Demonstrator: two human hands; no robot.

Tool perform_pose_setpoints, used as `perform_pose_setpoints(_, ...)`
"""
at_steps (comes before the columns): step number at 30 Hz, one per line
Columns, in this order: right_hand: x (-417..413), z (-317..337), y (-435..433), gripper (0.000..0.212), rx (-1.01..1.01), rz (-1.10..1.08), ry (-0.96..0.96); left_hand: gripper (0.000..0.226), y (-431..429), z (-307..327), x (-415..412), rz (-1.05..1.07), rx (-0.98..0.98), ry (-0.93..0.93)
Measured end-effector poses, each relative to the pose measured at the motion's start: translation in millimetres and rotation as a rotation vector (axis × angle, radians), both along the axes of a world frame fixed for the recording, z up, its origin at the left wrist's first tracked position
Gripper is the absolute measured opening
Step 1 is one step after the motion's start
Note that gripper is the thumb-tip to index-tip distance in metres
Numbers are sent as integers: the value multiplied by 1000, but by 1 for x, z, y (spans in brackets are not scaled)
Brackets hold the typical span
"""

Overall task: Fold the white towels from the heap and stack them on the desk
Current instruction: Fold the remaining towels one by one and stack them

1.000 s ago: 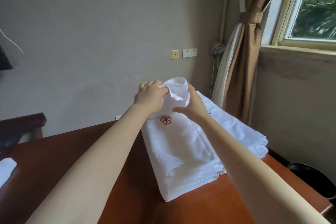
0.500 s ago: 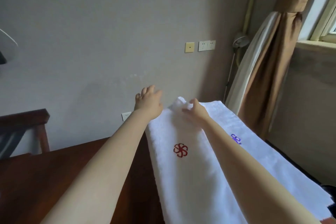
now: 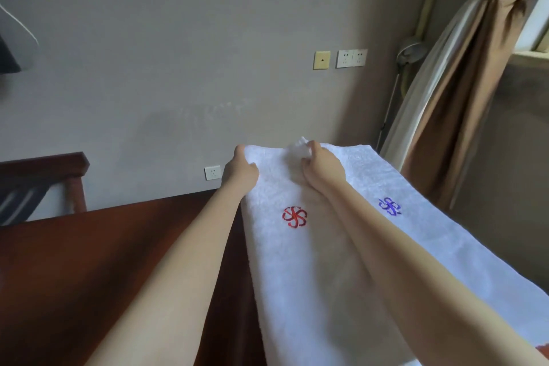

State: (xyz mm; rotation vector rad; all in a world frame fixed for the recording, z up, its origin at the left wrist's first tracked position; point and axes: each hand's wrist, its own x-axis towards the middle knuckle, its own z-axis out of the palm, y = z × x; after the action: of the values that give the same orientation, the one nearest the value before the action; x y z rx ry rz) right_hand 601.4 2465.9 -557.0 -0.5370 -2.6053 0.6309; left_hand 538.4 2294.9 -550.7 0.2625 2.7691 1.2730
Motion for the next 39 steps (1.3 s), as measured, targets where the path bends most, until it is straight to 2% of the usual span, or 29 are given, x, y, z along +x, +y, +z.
perform_pose_setpoints(2, -2, 3, -1, 39, 17, 49, 66, 47, 2, -2, 3, 48, 41, 109)
perform_pose_setpoints(4, -3, 0, -1, 39, 64, 49, 16, 46, 4, -7, 3, 70, 2, 138)
perform_pose_setpoints(6, -1, -8, 1, 39, 147, 3, -74, 44, 4, -14, 3, 81, -123, 81)
perform_pose_setpoints(8, 0, -13, 2, 40, 280, -38, -59, 40, 3, -20, 3, 81, -209, 24)
perform_pose_setpoints(11, -3, -14, 2, 38, 470, 48, -40, 38, 3, -18, 5, 9, -259, 9)
perform_pose_setpoints(15, 5, -8, 4, 44, 309, 34, -231, 56, 2, -10, 22, -92, -304, -4)
perform_pose_setpoints(20, 47, -6, -2, 40, 294, 36, -194, 60, -5, -3, 62, -139, -331, -36)
perform_pose_setpoints(25, 108, -5, -16, 40, 422, -9, -130, 57, -13, -9, 121, -153, -315, -18)
perform_pose_setpoints(29, 152, -6, -28, 38, 246, 19, -177, 52, -22, -17, 169, -147, -317, 16)
perform_pose_setpoints(33, 192, -8, -39, 36, 210, 36, -180, 52, -29, -23, 213, -156, -429, 121)
perform_pose_setpoints(36, 216, -5, -40, 45, 72, 63, -224, 51, -32, -28, 239, -240, -496, 206)
perform_pose_setpoints(39, 236, 3, -35, 57, -115, 188, -225, 51, -35, -30, 259, -281, -498, 229)
